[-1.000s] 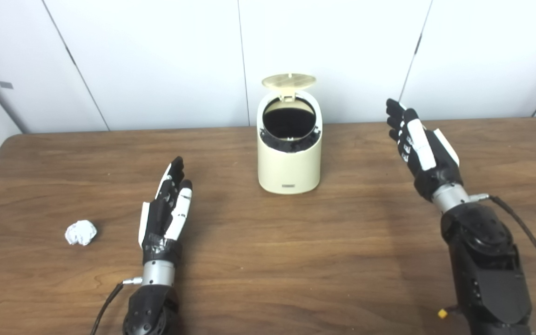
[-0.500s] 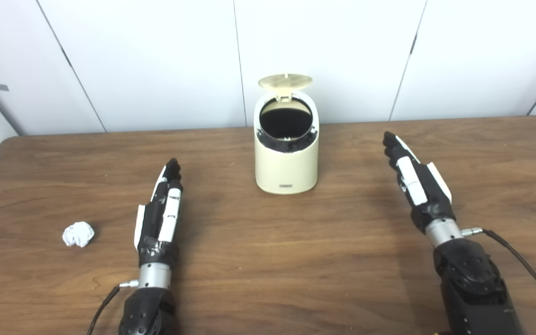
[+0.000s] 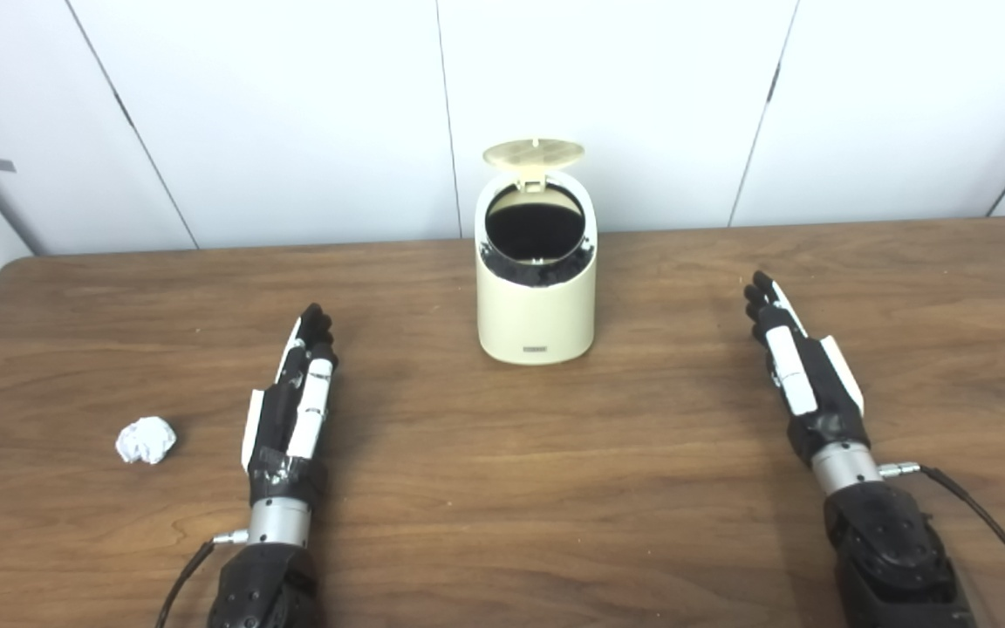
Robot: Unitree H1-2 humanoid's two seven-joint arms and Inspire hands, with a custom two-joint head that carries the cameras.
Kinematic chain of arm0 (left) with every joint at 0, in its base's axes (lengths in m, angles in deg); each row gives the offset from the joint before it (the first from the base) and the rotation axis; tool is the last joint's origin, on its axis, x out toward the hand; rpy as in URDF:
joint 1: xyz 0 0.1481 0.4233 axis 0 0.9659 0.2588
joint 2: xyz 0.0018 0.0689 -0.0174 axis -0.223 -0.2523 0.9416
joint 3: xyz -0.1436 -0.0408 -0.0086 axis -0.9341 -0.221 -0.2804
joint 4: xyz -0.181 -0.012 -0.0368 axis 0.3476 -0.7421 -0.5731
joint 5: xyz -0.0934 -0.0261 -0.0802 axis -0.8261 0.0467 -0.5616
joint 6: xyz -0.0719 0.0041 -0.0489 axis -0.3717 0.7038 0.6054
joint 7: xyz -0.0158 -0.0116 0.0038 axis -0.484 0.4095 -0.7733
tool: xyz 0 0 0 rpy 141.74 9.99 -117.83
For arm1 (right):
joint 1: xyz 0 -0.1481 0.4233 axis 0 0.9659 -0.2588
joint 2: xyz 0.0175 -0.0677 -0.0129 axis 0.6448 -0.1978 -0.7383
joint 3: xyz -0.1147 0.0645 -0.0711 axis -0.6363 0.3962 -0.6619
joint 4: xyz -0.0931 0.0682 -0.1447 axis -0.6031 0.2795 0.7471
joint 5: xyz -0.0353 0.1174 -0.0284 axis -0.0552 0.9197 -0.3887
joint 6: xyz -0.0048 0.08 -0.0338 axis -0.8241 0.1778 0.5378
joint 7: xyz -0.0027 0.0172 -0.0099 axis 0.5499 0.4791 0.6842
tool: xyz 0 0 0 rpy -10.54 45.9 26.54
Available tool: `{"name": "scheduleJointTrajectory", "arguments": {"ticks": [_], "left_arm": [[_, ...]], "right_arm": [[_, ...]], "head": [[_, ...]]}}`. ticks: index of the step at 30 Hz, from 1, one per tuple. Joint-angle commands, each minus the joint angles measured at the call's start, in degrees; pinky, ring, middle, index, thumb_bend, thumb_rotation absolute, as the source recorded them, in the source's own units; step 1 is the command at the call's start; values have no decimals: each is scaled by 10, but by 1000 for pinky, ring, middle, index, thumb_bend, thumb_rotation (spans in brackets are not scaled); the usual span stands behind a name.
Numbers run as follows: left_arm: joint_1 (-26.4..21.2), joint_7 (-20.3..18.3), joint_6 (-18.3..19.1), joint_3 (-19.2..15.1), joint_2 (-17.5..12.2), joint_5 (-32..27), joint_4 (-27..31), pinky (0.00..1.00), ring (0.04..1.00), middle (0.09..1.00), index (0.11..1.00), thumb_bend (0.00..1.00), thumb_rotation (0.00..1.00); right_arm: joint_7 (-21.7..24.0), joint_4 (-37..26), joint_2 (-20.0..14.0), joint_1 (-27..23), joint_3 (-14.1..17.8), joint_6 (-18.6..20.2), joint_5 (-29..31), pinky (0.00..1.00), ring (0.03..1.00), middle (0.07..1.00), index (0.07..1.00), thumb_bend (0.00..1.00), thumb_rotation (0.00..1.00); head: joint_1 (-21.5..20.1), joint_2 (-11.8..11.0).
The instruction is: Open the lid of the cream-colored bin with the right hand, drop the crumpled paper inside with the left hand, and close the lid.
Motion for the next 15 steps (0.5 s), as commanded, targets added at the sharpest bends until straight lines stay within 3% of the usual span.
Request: {"name": "scheduleJointTrajectory", "arguments": {"ticks": [1,7,8,15], "left_arm": [[13,-7,-6,-4,-9,0,-1,1000,1000,975,979,317,660],[14,-11,-3,-2,-10,-2,0,1000,1000,986,992,310,688],[15,-10,0,-2,-9,-2,2,1000,1000,987,993,300,691],[15,-4,8,-2,-3,0,9,1000,994,974,984,313,685]], "right_arm": [[-2,-12,6,-16,9,-16,24,998,981,972,979,602,934],[3,-10,8,-14,15,-3,56,1000,996,981,985,589,951],[4,-11,8,-13,15,0,60,1000,999,982,988,588,959],[12,-3,-3,-11,14,-5,69,1000,1000,988,995,573,975]], "head": [[3,1],[3,1],[29,4],[66,5]]}}
